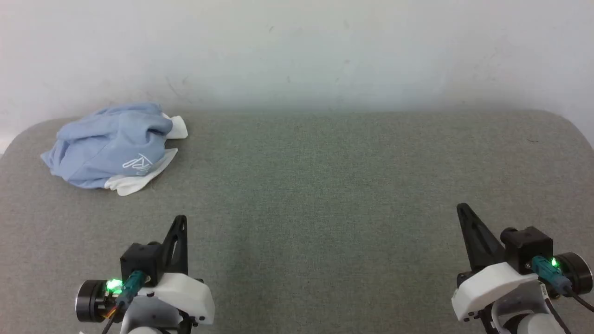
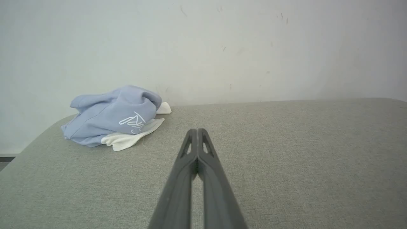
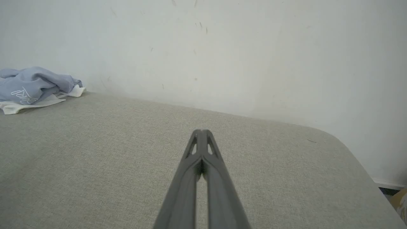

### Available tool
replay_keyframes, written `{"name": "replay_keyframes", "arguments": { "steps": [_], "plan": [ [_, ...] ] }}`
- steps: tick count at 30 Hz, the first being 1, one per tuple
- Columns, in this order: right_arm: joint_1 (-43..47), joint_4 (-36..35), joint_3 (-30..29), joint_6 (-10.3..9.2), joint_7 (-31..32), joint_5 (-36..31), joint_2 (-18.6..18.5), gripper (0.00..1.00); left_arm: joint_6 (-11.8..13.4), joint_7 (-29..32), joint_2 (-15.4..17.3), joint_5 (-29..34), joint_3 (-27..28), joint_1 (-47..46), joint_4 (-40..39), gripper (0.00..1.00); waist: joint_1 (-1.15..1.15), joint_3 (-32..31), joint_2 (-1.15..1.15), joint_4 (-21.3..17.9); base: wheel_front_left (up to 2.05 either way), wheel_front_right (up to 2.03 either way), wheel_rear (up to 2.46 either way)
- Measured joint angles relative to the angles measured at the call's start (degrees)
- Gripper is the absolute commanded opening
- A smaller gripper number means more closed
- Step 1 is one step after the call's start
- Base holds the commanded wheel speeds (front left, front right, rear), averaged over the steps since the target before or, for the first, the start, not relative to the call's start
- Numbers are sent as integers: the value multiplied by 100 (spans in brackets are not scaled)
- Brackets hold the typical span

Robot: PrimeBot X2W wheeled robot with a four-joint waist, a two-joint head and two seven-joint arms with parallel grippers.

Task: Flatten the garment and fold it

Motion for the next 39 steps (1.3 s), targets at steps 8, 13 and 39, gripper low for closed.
{"name": "replay_keyframes", "arguments": {
  "steps": [8,13,39],
  "plan": [
    [0,0,0,0,0,0,0,0,0,0,0,0,0,0,0,0,0,0,0,0,0,0,0],
    [0,0,0,0,0,0,0,0,0,0,0,0,0,0,0,0,0,0,0,0,0,0,0],
    [7,26,-1,0,-58,19,-3,100,-2,-59,1,-32,-23,2,32,100,0,4,0,11,0,0,0]
  ]
}}
